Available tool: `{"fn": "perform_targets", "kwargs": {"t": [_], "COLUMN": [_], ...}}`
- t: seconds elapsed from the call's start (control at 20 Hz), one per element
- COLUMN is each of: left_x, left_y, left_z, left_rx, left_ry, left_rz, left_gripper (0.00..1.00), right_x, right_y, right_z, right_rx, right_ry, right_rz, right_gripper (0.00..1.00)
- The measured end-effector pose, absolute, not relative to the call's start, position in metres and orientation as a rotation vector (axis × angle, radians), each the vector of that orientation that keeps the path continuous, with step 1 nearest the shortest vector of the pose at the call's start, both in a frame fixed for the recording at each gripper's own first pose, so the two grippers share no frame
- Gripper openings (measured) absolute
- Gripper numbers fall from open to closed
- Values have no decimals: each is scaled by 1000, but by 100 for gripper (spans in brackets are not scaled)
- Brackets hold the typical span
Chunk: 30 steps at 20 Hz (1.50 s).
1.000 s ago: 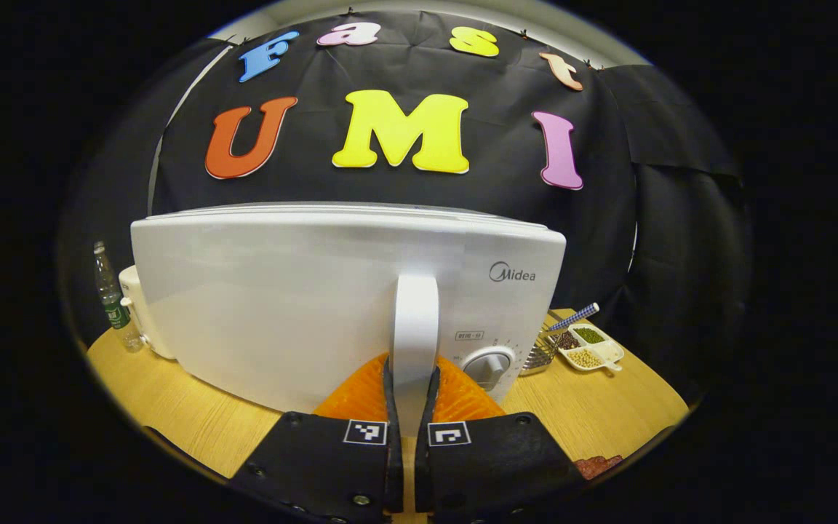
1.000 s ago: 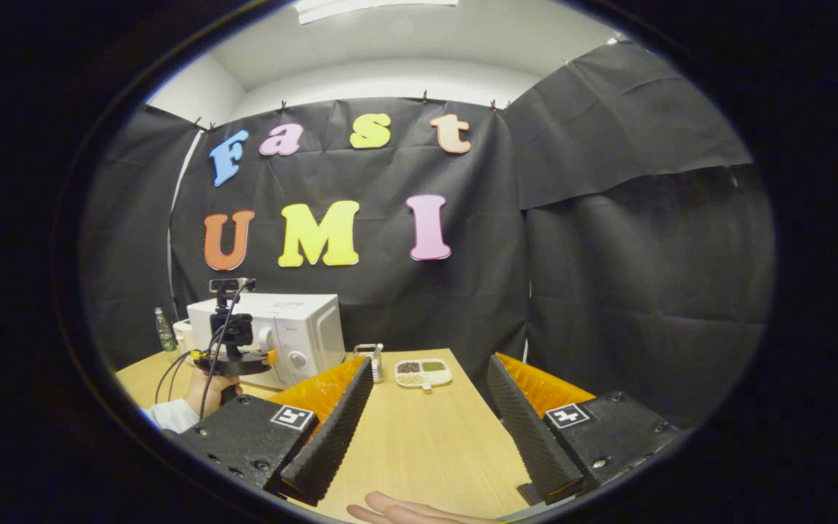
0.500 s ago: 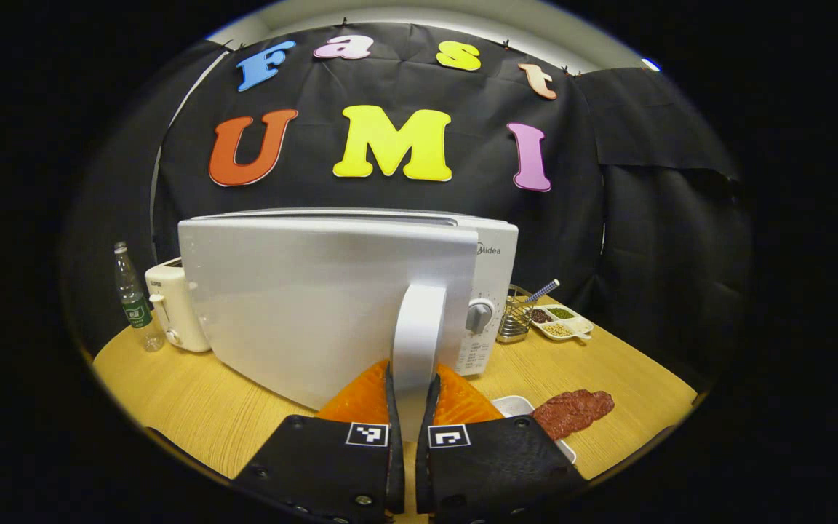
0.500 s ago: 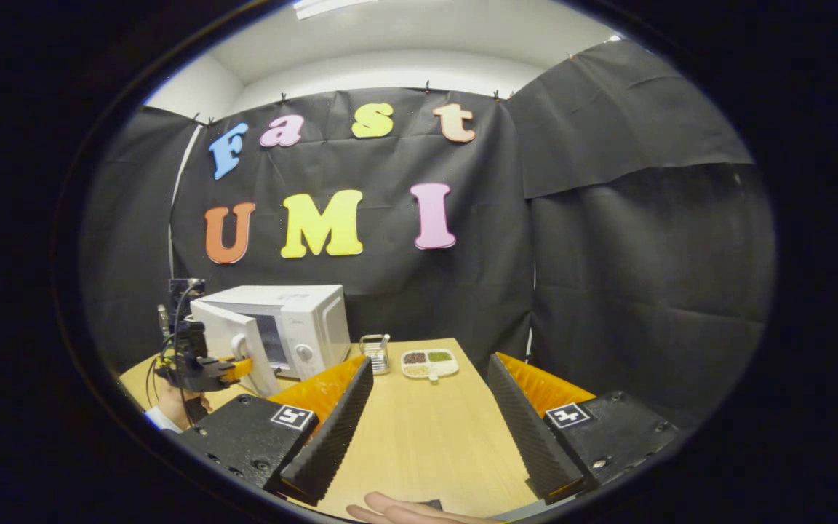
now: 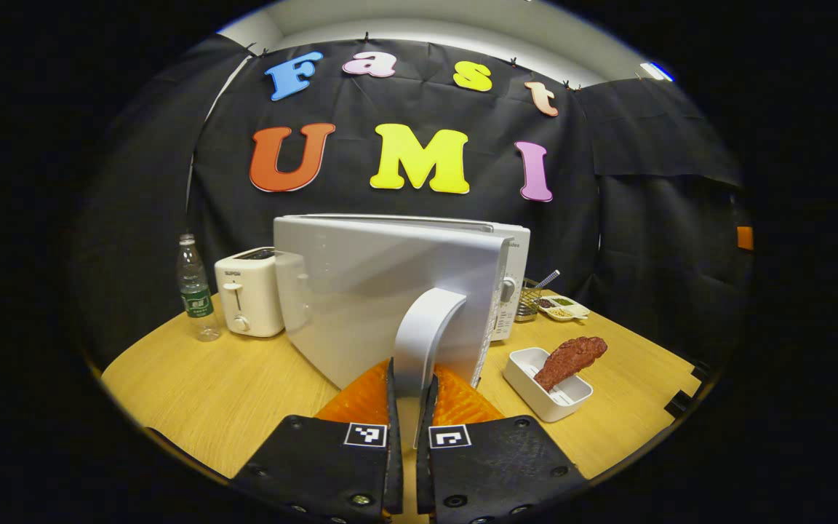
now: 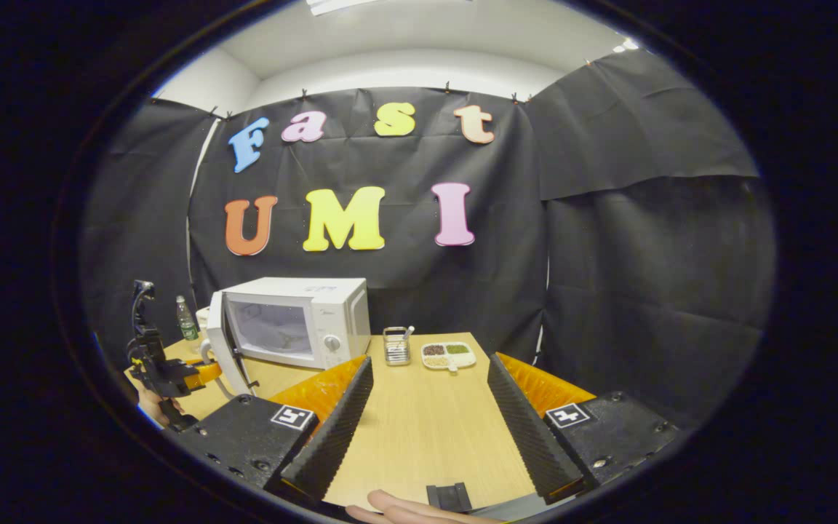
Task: Open the microwave oven with the left hand, put the food in, and close the microwave oven.
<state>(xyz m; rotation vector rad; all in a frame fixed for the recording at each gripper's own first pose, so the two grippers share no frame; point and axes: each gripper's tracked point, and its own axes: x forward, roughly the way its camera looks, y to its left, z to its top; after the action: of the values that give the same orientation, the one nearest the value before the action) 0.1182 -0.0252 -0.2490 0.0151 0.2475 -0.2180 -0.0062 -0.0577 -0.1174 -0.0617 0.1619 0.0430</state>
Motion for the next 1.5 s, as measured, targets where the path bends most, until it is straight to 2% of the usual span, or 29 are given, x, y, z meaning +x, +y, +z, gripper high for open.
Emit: {"fn": "perform_targets", "kwargs": {"t": [0.2,0.25,0.35,0.4,0.45,0.5,0.55,0.6,0.65,0.7,0.75,0.8,0.85,0.9,0.95,1.0,1.05,1.1,1.15,1.2,1.25,1.3,1.35,1.5], "left_x": [97,94,87,86,84,82,75,70,67,62,57,50,43,36,29,21,13,6,-1,-7,-12,-17,-22,-36], "left_y": [40,56,89,104,113,118,122,127,138,144,148,151,153,156,160,162,162,158,153,144,136,129,124,105], "left_z": [-245,-246,-245,-244,-244,-245,-244,-243,-242,-242,-239,-236,-233,-229,-222,-215,-205,-194,-181,-169,-155,-140,-128,-100], "left_rx": [9,9,13,18,-6,-35,-44,-38,-23,-17,-17,-19,-23,-18,-10,5,21,33,40,41,44,49,50,27], "left_ry": [232,231,239,244,246,259,261,258,261,271,269,276,281,291,290,284,273,258,240,218,191,155,132,101], "left_rz": [-144,-122,-67,-36,-31,-42,-49,-44,-25,-21,-22,-18,-11,5,34,55,75,80,75,65,58,55,59,56], "left_gripper": [11,11,11,11,11,10,10,16,16,47,34,67,74,88,94,96,94,93,93,93,93,93,93,93], "right_x": [-11,-11,-11,-11,-11,-11,-11,-12,-11,-11,-11,-9,-7,-3,2,8,15,22,29,36,44,51,59,78], "right_y": [-31,-26,-16,-12,-10,-8,-5,-3,-2,-2,0,0,0,-2,-2,-3,-5,-8,-9,-10,-9,-10,-8,0], "right_z": [-111,-110,-111,-112,-112,-114,-114,-116,-115,-116,-117,-118,-121,-127,-131,-137,-141,-147,-152,-156,-162,-168,-175,-198], "right_rx": [-82,-88,-99,-105,-110,-114,-118,-124,-129,-133,-135,-133,-132,-132,-132,-133,-136,-139,-140,-136,-133,-127,-120,-84], "right_ry": [144,143,144,144,145,147,151,153,152,151,150,152,161,176,192,211,229,254,278,298,321,348,375,474], "right_rz": [73,78,88,91,90,91,94,96,96,98,102,106,106,108,112,116,117,119,123,128,138,145,161,214], "right_gripper": [91,100,100,91,91,100,100,91,91,91,91,91,91,100,91,100,100,92,100,100,92,92,100,100]}}
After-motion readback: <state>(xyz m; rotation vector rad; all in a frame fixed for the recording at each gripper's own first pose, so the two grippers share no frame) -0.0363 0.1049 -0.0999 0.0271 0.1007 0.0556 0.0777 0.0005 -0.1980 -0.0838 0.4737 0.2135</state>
